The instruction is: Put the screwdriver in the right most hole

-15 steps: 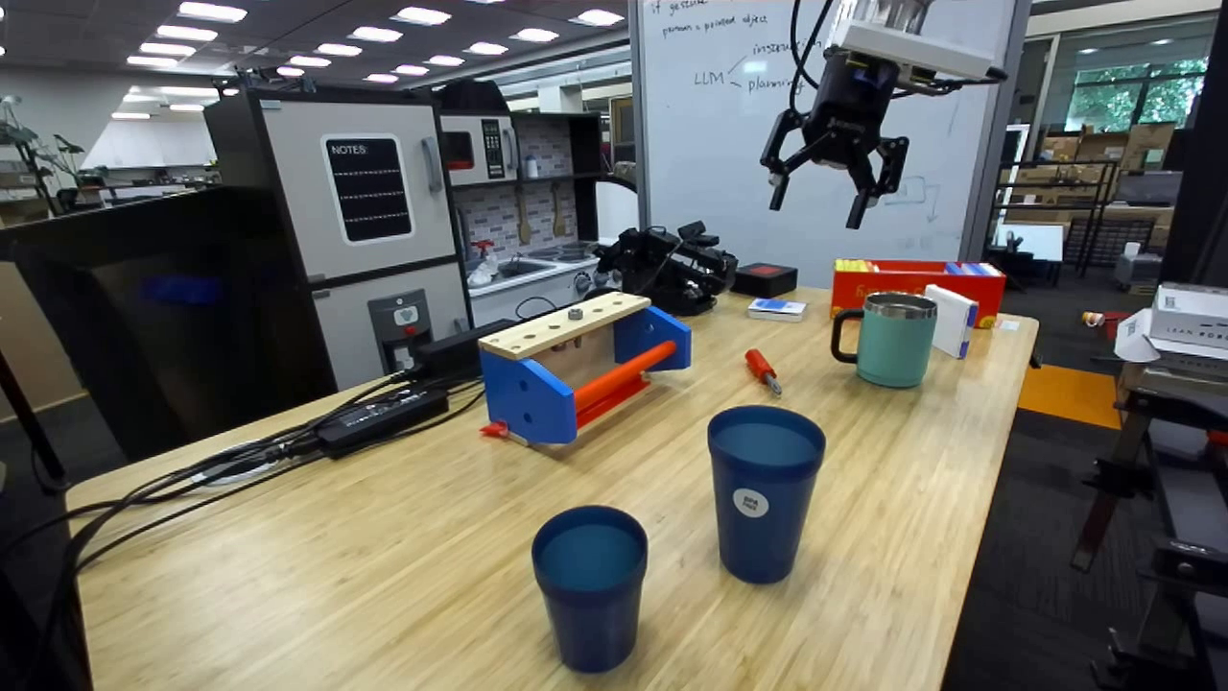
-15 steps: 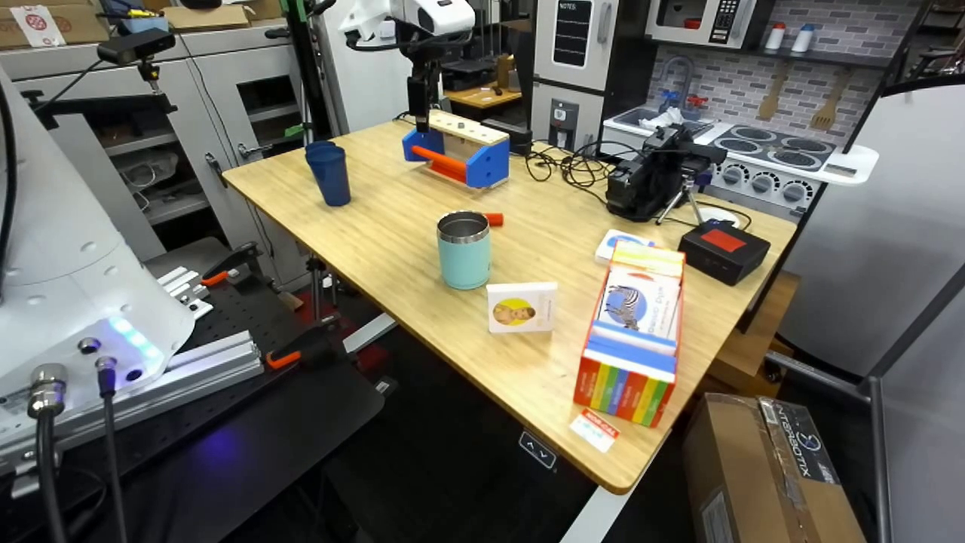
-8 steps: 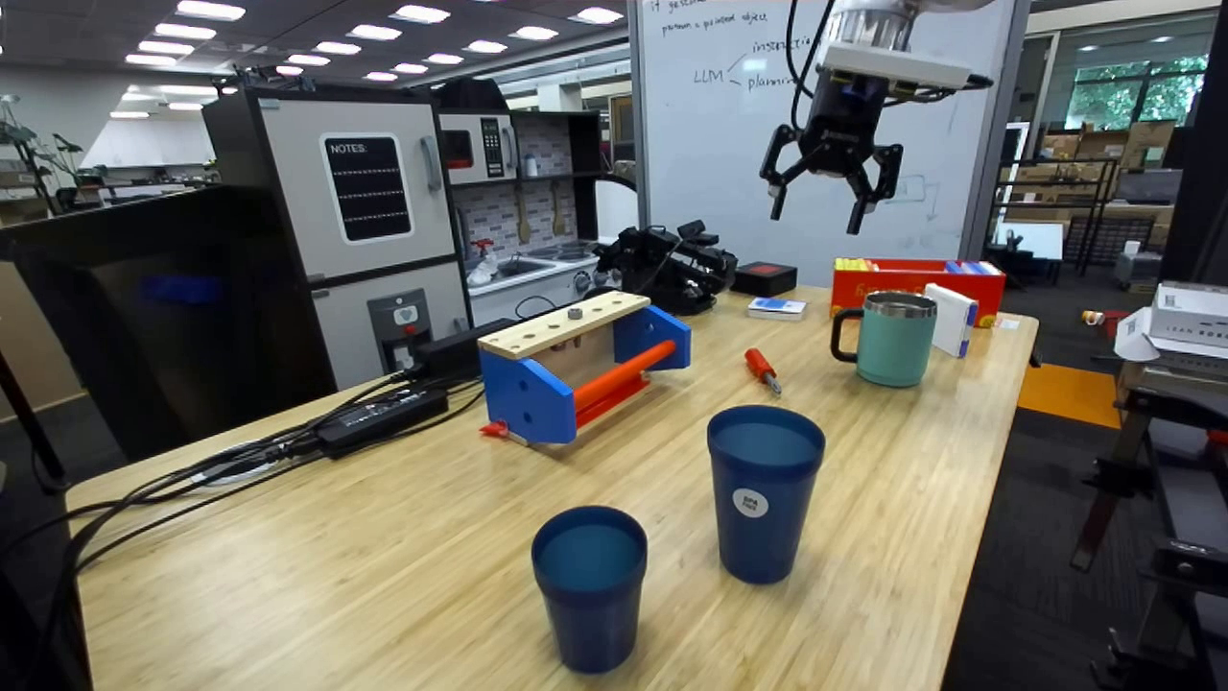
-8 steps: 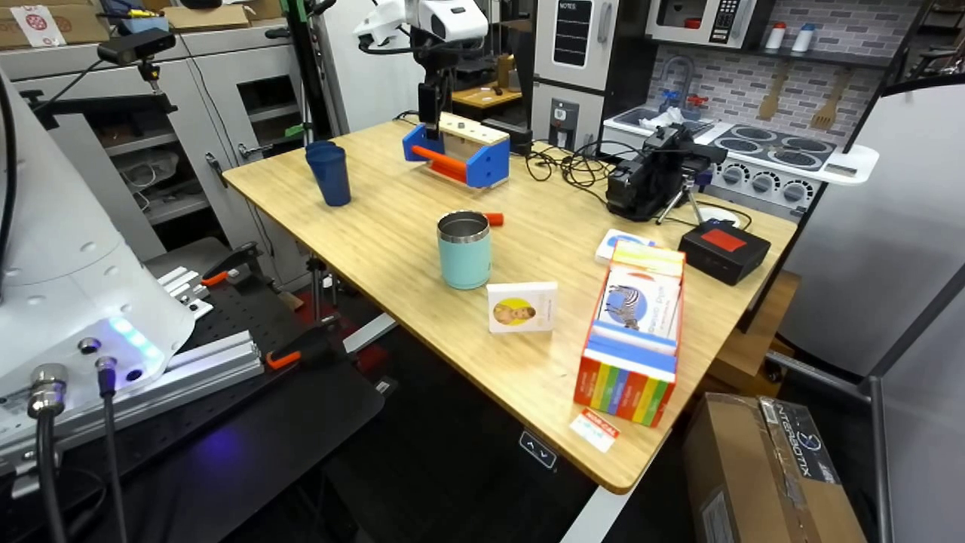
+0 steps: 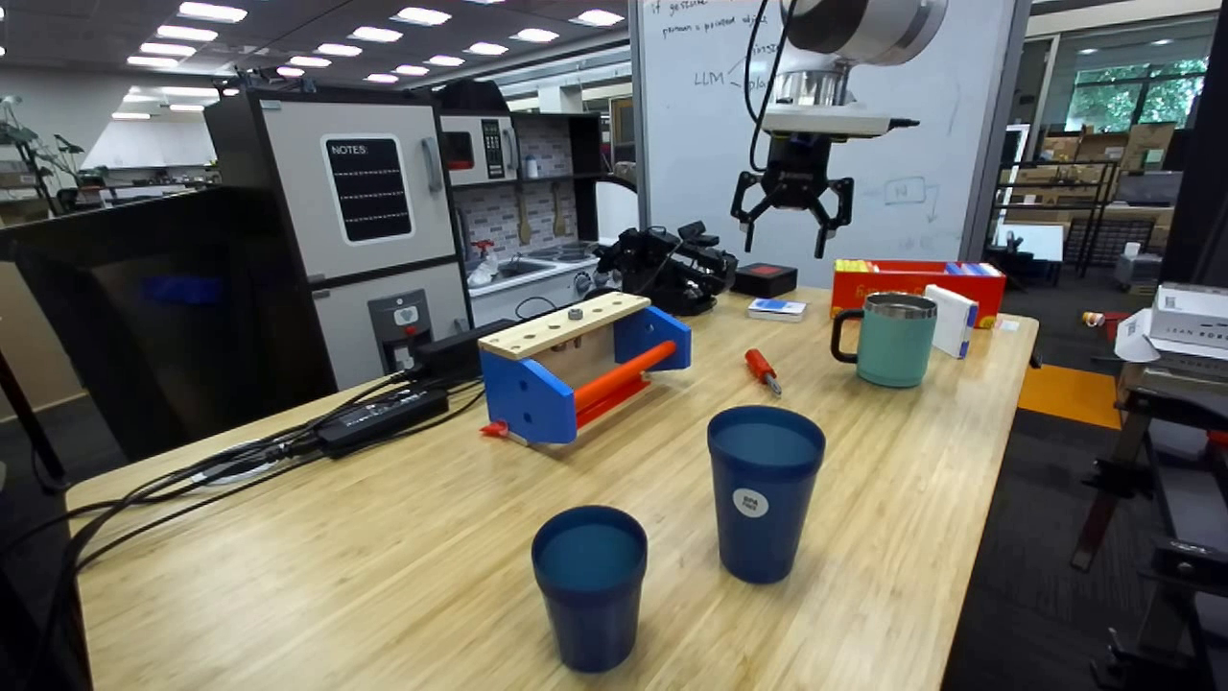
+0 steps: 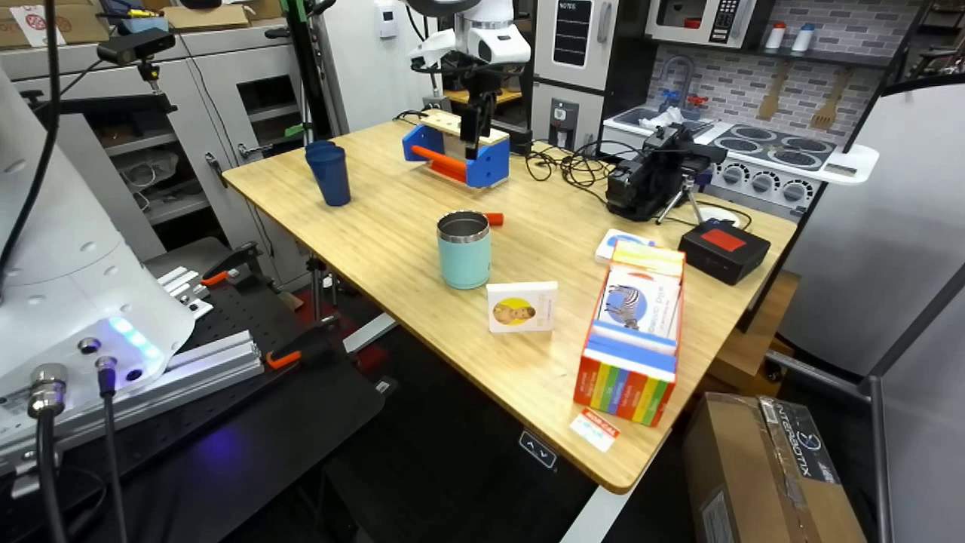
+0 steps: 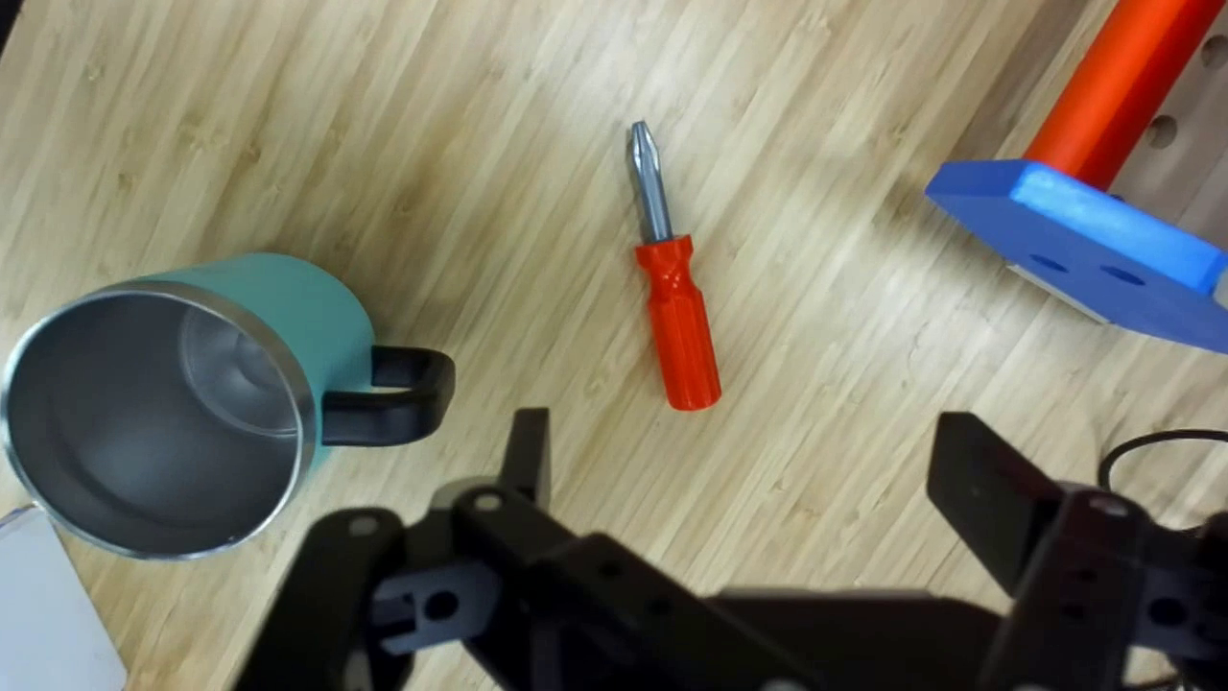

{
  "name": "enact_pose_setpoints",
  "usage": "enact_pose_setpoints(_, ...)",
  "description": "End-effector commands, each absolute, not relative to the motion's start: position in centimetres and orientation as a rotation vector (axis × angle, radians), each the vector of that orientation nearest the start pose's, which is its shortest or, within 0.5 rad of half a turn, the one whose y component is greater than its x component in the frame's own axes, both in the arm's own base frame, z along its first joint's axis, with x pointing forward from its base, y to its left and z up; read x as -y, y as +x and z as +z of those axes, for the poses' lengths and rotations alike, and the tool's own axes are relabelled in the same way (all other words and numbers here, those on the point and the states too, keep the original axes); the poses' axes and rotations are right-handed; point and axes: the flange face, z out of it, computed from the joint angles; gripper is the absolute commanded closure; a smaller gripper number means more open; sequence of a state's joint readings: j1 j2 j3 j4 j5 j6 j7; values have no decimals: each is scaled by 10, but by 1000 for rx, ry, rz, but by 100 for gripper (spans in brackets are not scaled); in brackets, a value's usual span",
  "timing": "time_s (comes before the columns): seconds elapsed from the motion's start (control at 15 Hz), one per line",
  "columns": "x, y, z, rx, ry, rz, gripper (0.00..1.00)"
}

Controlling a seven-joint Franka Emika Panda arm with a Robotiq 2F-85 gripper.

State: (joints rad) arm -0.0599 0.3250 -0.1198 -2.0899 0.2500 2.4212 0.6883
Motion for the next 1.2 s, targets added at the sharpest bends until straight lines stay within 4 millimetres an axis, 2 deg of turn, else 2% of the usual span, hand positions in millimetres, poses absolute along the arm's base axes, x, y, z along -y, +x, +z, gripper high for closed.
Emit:
enact_pose_setpoints(0.0, 100, 603, 254, -1490, -2659, 112, 0)
enact_pose_setpoints(0.33, 106, 618, 202, -1283, -2831, 214, 0)
enact_pose_setpoints(0.47, 109, 624, 181, -1174, -2847, 238, 0)
enact_pose_setpoints(0.53, 105, 614, 186, -1270, -2828, 201, 0)
enact_pose_setpoints(0.67, 107, 619, 174, -1219, -2852, 208, 0)
enact_pose_setpoints(1.13, 104, 623, 174, -1228, -2860, 196, 0)
